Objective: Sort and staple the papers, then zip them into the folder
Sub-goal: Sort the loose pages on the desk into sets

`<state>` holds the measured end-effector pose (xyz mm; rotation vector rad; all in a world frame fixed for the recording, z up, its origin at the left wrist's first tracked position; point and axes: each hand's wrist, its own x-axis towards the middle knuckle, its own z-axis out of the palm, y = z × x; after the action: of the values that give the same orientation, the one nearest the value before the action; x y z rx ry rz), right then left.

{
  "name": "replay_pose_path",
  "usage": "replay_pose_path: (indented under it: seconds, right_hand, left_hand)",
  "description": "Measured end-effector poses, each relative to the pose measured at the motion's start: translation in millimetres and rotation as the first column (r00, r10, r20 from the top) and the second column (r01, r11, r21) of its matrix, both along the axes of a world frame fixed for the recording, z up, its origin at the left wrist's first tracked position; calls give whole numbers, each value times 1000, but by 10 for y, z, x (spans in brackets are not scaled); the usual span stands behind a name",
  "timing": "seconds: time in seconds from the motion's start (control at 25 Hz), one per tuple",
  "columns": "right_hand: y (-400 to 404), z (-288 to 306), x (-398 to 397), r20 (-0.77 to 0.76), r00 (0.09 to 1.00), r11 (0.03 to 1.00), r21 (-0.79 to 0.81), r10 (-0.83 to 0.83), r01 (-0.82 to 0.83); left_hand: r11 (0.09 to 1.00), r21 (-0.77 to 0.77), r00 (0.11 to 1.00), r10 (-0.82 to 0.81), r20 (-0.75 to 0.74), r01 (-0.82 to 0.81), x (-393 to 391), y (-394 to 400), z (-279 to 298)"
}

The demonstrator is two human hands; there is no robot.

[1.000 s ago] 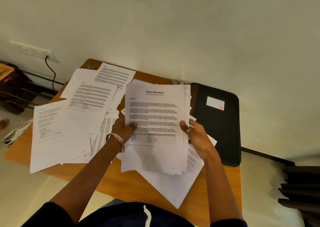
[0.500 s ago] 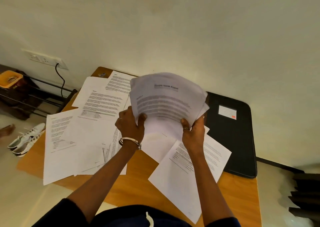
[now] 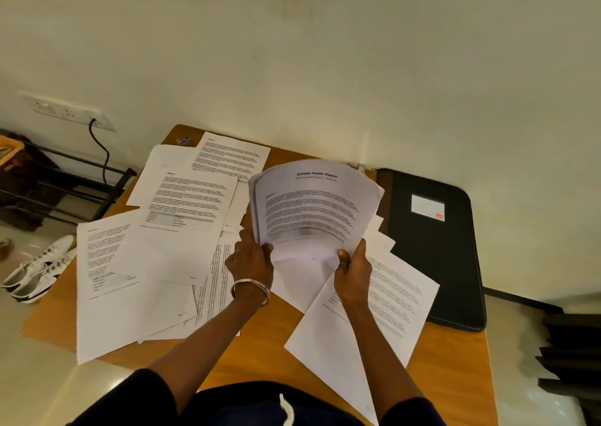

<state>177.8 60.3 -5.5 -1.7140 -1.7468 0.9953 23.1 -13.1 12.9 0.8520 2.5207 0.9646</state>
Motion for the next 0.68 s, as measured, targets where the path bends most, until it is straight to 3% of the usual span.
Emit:
replay_pose_path:
  seconds: [0.2,0.44,0.68]
  right_hand:
    - [49,-88,57,97,995,1000,26,15,-18]
    - [45,-191,135,135,987,997,-6,82,-82]
    - [178,-52,138,2,996,995,-30,93,-93]
  left_hand:
    - [998,24,992,-53,115,50,-30,-25,-12]
    - [976,-136,979,-149,142,168,-198,-128,-107]
    - [986,-62,975,-144,171,156,-248,-118,-57]
